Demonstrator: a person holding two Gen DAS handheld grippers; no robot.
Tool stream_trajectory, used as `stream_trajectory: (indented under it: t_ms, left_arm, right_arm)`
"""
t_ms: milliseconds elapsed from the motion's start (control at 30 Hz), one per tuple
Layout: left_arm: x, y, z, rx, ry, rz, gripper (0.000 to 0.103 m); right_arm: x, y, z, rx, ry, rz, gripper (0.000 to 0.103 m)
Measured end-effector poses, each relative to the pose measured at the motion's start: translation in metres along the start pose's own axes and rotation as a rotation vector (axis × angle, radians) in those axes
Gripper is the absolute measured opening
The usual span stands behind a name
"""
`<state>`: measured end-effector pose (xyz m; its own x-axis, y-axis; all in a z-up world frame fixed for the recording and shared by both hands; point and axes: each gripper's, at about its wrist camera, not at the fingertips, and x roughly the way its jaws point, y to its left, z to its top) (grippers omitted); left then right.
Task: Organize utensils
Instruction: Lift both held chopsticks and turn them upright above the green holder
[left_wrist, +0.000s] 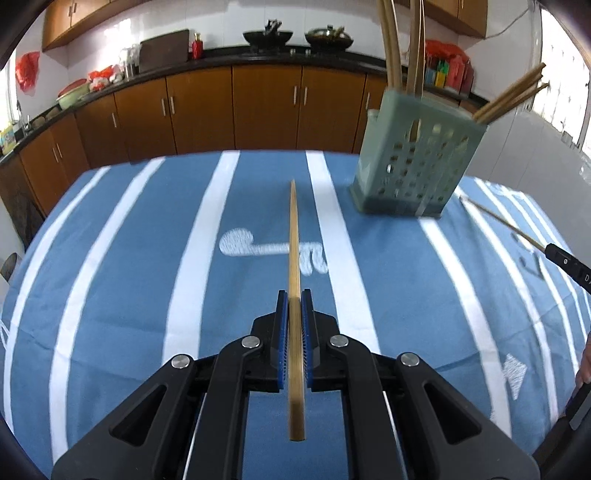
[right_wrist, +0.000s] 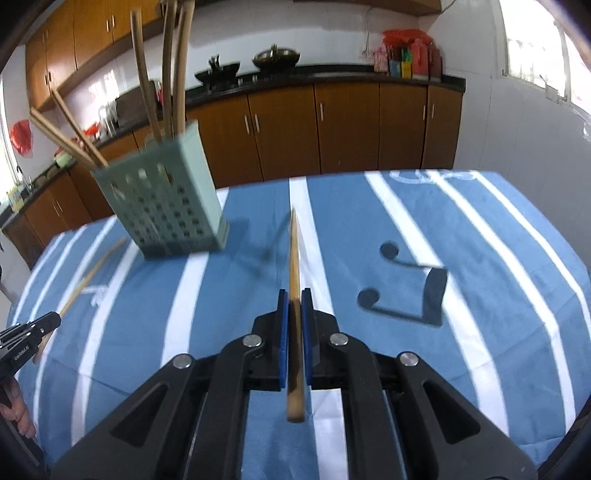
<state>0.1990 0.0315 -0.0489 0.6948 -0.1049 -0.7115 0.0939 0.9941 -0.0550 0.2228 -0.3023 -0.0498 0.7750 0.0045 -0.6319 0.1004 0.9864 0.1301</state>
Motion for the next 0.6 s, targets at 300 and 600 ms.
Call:
stream_trajectory:
  t_ms: [300,600]
  left_arm:
    - [-0.044,0.010,0.030,-0.056,-0.146,-0.027,0.007]
    - [-0.067,0.010,0.048,-0.066,-0.226,-0.034,0.007]
  right_arm:
    - [-0.035,-0.002,0.024,0.020,-0.124,0.024,0.008]
    - [-0.062,0.003,0.043,0.009,-0.212,0.048,0.008]
